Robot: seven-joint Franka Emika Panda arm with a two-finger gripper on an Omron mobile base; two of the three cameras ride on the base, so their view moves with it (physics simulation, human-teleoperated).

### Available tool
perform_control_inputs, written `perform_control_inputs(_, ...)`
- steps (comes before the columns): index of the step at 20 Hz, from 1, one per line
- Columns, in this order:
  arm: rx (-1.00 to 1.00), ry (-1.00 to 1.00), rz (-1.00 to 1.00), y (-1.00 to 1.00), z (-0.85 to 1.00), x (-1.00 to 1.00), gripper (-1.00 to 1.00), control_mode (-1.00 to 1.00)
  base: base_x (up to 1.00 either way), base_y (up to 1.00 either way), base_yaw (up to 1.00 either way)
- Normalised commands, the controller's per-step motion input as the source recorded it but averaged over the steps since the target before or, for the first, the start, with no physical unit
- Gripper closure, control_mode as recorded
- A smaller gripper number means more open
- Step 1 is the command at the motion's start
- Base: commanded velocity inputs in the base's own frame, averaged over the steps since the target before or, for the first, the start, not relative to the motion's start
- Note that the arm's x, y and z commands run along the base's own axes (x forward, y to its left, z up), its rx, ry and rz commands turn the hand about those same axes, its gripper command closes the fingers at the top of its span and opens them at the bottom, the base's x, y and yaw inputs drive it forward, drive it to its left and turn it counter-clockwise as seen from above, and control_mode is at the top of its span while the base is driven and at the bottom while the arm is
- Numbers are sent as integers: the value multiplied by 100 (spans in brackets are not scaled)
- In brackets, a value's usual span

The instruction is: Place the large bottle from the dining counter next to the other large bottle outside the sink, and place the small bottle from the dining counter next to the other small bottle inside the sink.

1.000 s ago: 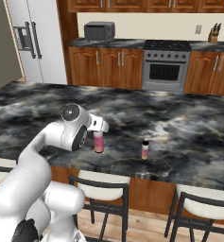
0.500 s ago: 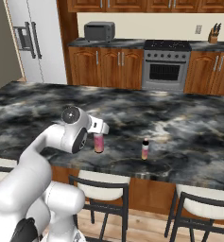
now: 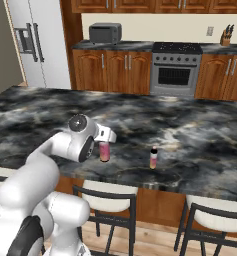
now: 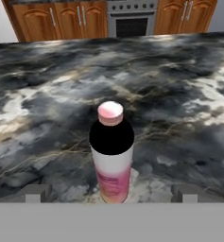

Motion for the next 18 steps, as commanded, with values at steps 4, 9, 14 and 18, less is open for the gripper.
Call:
perform_control_inputs(4,0,0,0,0,-19,18,-100,-100,0,0,0)
perform_control_inputs(9,0,0,0,0,-4,16,-100,-100,0,0,0)
perform_control_inputs(14,0,0,0,0,0,24,-100,-100,0,0,0)
perform_control_inputs(18,0,0,0,0,-2,21,-100,-100,0,0,0)
